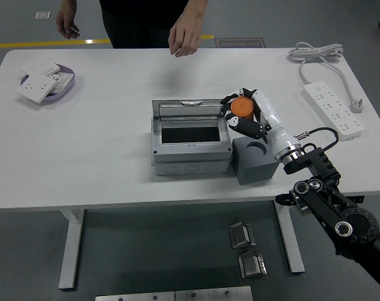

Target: Pick up the cylinder from the cube,place it in the box,flap close box

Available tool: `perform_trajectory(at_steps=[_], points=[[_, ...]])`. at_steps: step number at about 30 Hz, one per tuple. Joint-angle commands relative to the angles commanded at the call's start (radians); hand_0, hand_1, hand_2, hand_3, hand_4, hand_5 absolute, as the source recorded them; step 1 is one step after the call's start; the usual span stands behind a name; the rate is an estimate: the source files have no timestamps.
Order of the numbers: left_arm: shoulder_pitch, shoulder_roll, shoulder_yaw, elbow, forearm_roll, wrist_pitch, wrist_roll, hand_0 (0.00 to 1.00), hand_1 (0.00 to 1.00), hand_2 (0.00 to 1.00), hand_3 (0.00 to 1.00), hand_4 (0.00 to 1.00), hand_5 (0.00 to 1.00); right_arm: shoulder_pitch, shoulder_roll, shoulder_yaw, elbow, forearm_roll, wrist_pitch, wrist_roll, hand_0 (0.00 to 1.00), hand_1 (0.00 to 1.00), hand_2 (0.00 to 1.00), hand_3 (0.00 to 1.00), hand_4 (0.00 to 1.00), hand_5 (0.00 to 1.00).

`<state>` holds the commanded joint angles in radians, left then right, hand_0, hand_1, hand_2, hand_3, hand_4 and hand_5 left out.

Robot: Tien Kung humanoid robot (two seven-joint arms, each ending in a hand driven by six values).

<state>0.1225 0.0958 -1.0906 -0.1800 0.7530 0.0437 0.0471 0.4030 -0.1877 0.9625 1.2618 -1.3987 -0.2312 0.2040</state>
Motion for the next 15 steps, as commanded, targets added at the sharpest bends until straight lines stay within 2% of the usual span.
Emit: perform_trajectory(at_steps=[1,5,6,7,12,13,15], points=[[0.000,0.000,-0.001,0.000,0.001,0.000,0.001,0.588,0.629,0.614,0.622,0.670,0.187,0.015,0.008,-0.019,-0.001,-0.031,-0.009,-0.017,0.187,0.294,0.370,0.279,0.006,0.002],[0.001,0.003,-0.008,0.000,0.007,0.001,0.003,0.588,0.629,0.614,0.622,0.670,0.187,0.074,0.048,-0.099,-0.023,-0.171,-0.021,-0.089,0.187,0.294,0.370,0.279,0.006,0.002],[0.001,0.003,-0.009,0.000,0.008,0.002,0.003,0.588,0.629,0.614,0.622,0.670,0.187,0.088,0.059,-0.118,-0.032,-0.210,-0.016,-0.110,0.187,0.294,0.370,0.279,0.006,0.002],[0.000,0.004,-0.010,0.000,0.009,0.002,0.003,0.588,0.630,0.615,0.622,0.672,0.193,0.099,0.067,-0.132,-0.039,-0.242,-0.011,-0.127,0.089,0.225,0.356,0.269,0.002,0.002],[-0.001,0.007,-0.012,0.000,0.012,0.002,0.006,0.588,0.630,0.615,0.622,0.672,0.193,0.164,0.115,-0.204,-0.096,-0.413,0.029,-0.210,0.089,0.225,0.356,0.269,0.002,0.002],[-0.002,0.007,-0.012,0.000,0.011,0.002,0.007,0.588,0.630,0.615,0.622,0.677,0.201,0.175,0.121,-0.213,-0.106,-0.441,0.036,-0.219,0.036,0.194,0.350,0.262,0.002,0.002],[-0.004,0.009,-0.012,0.000,0.011,0.003,0.008,0.588,0.630,0.615,0.622,0.677,0.201,0.197,0.134,-0.229,-0.128,-0.502,0.047,-0.235,0.036,0.194,0.350,0.262,0.002,0.002]])
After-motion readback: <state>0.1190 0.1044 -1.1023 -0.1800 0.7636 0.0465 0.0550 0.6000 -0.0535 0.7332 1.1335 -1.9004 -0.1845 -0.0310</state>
